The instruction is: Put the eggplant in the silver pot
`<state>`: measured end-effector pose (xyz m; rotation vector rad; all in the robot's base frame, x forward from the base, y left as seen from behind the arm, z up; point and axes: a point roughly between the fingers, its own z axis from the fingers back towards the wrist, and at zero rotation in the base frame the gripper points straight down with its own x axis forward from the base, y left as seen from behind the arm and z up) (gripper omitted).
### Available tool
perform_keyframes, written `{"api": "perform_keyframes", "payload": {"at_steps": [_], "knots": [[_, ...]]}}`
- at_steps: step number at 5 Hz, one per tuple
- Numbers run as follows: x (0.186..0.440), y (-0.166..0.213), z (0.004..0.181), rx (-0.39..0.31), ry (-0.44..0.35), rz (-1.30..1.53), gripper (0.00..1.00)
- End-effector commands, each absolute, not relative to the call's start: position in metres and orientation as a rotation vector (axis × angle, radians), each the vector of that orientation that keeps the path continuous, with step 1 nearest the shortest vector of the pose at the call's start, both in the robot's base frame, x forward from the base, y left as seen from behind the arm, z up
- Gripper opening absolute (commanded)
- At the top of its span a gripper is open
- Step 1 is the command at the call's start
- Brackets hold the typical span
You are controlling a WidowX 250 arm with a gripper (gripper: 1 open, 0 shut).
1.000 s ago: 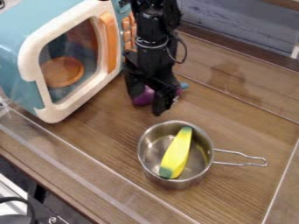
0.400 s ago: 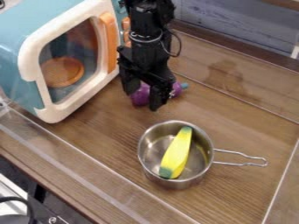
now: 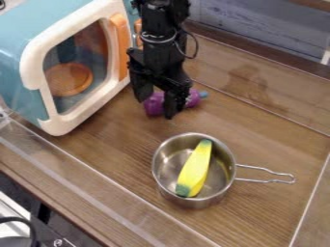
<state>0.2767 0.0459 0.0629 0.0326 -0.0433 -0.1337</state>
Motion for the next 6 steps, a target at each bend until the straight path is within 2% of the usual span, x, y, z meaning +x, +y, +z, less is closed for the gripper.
{"api": "perform_keyframes", "payload": {"at_steps": [1,6], "knots": [[0.288,0.0516,0.0844,0.047,-0.124,-0.111,1.0],[0.2938,0.0536,0.0831,0.032,-0.133,-0.069,1.0]]}}
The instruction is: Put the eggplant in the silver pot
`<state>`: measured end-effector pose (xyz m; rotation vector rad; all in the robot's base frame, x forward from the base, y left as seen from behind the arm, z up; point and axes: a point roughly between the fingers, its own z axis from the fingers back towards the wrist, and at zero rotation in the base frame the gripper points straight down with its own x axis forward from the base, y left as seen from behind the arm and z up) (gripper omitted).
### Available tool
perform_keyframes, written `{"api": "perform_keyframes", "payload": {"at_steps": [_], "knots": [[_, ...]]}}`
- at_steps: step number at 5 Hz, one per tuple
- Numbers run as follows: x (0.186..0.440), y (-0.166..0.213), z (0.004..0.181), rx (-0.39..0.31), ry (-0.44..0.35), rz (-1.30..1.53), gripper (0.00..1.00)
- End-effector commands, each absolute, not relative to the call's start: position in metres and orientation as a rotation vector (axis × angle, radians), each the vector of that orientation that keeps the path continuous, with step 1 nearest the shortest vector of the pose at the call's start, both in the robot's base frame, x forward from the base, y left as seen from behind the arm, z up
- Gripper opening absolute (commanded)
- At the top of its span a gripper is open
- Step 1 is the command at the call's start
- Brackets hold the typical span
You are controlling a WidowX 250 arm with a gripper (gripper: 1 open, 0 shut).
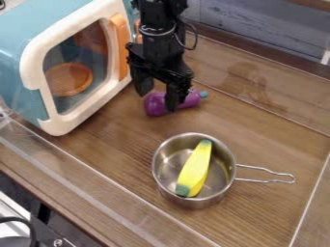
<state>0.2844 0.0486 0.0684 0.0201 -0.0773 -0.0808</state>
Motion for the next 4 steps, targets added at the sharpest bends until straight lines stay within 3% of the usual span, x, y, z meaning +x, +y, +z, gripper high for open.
{"api": "perform_keyframes", "payload": {"at_steps": [1,4], "knots": [[0.2948,0.0536,0.0821,0.029,-0.134,-0.062,1.0],[0.298,0.0537,0.0787,0.02,-0.137,-0.041,1.0]]}}
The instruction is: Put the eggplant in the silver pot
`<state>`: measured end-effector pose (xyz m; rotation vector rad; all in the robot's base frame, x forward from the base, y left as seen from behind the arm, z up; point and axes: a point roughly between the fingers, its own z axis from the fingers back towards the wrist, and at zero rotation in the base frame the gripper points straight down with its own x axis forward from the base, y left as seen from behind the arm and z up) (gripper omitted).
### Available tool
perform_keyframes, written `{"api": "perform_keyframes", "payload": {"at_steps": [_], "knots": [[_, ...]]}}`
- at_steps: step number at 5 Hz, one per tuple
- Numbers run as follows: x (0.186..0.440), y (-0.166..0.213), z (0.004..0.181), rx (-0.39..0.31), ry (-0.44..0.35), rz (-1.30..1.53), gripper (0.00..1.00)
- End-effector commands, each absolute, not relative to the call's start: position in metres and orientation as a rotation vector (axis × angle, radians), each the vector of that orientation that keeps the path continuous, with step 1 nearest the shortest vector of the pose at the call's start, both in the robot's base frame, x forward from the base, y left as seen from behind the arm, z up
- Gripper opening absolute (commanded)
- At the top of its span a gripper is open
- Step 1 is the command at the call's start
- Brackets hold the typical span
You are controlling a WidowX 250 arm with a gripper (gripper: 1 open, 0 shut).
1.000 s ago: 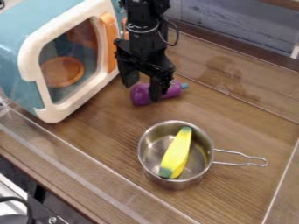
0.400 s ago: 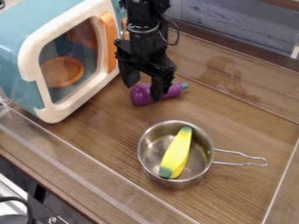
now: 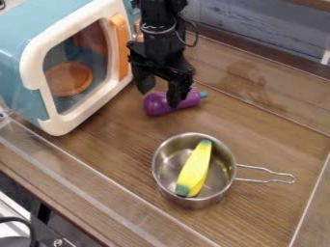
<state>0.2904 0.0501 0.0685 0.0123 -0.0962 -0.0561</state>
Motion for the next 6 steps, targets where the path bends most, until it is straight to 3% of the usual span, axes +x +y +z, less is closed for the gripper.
{"api": "perform_keyframes", "payload": {"at_steps": [1,6], "knots": [[0.299,0.053,0.077,0.018,-0.138,-0.035,1.0],[0.292,0.043,0.059,0.005,-0.098,-0.025,1.0]]}}
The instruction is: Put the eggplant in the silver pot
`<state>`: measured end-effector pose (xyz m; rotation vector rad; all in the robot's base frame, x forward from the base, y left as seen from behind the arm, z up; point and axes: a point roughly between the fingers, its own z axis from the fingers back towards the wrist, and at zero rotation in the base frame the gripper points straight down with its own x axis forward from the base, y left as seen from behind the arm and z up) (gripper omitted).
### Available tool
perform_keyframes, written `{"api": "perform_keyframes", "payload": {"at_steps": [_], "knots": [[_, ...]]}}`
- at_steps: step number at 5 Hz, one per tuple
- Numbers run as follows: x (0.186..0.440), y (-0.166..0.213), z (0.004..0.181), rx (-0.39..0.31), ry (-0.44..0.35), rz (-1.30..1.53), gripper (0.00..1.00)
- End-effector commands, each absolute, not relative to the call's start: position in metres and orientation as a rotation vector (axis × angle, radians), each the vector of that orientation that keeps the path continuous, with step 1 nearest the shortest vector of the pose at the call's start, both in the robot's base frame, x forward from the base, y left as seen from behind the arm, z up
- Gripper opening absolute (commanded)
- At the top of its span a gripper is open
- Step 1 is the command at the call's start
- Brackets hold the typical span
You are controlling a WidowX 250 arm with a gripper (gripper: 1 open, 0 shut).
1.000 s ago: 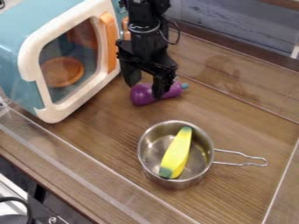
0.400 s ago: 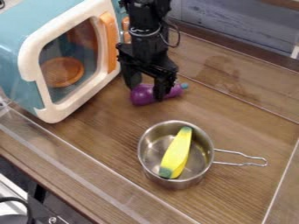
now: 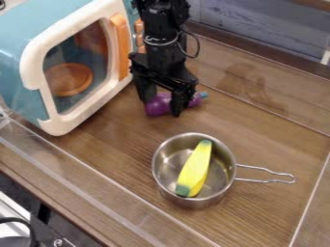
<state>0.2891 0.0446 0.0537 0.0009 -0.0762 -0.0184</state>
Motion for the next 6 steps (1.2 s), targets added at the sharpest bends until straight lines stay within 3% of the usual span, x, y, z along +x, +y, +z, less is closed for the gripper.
{"api": "perform_keyframes", "payload": {"at_steps": [1,6], "knots": [[0.29,0.041,0.057,0.001,-0.09,-0.023,1.0],[0.28,0.021,0.047,-0.023,-0.068,-0.015,1.0]]}}
